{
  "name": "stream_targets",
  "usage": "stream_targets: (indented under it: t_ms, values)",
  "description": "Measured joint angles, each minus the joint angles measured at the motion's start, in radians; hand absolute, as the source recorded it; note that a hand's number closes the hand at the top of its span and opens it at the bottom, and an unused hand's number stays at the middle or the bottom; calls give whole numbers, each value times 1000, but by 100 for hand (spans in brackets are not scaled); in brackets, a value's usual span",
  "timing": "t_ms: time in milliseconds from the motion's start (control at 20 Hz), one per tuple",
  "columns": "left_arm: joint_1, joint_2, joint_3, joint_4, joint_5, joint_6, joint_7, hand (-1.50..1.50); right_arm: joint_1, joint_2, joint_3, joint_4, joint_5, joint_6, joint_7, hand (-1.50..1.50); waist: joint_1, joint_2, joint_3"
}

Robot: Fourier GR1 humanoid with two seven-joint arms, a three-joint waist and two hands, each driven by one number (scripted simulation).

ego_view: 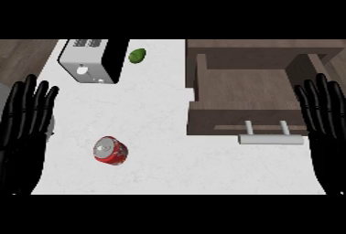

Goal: Pick up the can, place it into the drawer and close the drawer

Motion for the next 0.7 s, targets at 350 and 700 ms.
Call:
stream_targets:
  t_ms: [350, 700]
  values:
    - [188, -70, -78, -131, -173, 215, 47, -150, 36, 12, -52, 21, -9, -28, 0, -150, 10, 3, -5]
    - [367, -87, -174, -193, -262, 489, 247, -150, 88, 14, -101, 37, -9, -79, 142, -150, 6, 4, -5]
